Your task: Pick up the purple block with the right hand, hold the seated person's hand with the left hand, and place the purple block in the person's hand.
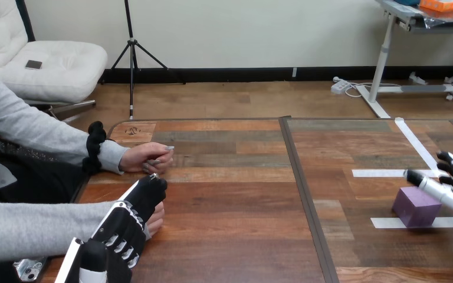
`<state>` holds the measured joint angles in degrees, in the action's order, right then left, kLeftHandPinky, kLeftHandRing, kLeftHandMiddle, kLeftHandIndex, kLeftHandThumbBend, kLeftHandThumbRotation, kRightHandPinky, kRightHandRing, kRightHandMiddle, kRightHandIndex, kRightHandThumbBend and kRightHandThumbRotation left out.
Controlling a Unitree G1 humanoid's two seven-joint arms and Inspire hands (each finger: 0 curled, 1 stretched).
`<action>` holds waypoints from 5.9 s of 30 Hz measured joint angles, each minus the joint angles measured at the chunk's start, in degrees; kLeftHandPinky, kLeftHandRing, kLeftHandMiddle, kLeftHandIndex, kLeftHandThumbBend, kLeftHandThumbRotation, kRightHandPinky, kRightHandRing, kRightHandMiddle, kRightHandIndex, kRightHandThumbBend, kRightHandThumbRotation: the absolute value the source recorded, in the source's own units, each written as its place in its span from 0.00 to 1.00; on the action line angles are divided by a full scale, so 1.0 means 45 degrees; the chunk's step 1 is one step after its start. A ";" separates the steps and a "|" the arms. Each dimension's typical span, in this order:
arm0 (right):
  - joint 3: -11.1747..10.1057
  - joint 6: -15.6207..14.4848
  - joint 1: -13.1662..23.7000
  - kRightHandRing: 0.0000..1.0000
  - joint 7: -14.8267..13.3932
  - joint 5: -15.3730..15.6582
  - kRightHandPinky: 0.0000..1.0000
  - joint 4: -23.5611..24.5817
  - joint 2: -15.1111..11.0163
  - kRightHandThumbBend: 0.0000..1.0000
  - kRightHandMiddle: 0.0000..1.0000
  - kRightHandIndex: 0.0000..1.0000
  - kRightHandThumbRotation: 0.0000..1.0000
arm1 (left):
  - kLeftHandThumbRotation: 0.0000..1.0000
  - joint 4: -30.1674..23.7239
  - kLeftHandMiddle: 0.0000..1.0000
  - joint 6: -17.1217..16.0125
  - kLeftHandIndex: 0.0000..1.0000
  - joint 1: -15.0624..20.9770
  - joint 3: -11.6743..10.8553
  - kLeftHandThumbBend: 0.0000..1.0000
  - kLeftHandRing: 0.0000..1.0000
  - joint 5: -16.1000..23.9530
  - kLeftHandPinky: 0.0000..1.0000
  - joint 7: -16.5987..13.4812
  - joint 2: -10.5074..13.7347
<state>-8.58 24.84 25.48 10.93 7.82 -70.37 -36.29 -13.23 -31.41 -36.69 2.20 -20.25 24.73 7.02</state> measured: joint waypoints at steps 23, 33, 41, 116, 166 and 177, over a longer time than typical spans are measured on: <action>0.0927 -0.0601 0.0087 1.00 -0.0642 0.1087 0.89 -0.0022 -0.0049 1.00 1.00 1.00 0.53 | 1.00 -0.0006 0.90 0.0113 0.87 -0.0022 -0.0025 0.89 0.92 -0.0172 0.96 -0.0002 0.0096; 0.0963 -0.0669 0.0107 1.00 -0.0536 0.1125 0.90 -0.0016 -0.0050 1.00 1.00 0.99 0.55 | 1.00 -0.0007 0.90 0.0167 0.87 -0.0029 -0.0038 0.89 0.92 -0.0155 0.96 -0.0003 0.0098; 0.0999 -0.0668 0.0107 1.00 -0.0442 0.1059 0.92 -0.0013 -0.0050 1.00 1.00 0.99 0.52 | 1.00 -0.0010 0.90 0.0169 0.86 -0.0037 -0.0058 0.88 0.92 -0.0141 0.96 -0.0028 0.0099; 0.2332 -0.0675 0.0105 0.50 -0.3465 0.2029 0.46 0.0100 0.0030 0.95 0.54 0.58 0.00 | 1.00 -0.0008 0.89 0.0162 0.85 -0.0086 -0.0175 0.86 0.93 -0.0325 0.93 0.0229 0.0097; 0.2729 -0.0550 0.0135 0.45 -0.3913 0.2275 0.41 0.0103 0.0069 0.88 0.49 0.50 0.00 | 1.00 -0.0016 0.88 0.0221 0.82 -0.0074 -0.0197 0.86 0.92 -0.0348 0.93 0.0182 0.0087; 0.2899 -0.0128 0.0134 0.43 -0.3904 0.2378 0.39 0.0103 0.0069 0.83 0.47 0.47 0.00 | 1.00 -0.0016 0.88 0.0220 0.82 -0.0064 -0.0204 0.87 0.93 -0.0347 0.94 0.0182 0.0093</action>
<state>4.46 24.26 26.08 -6.64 18.52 -69.91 -35.98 -13.30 -30.42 -36.98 1.28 -21.81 25.55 7.43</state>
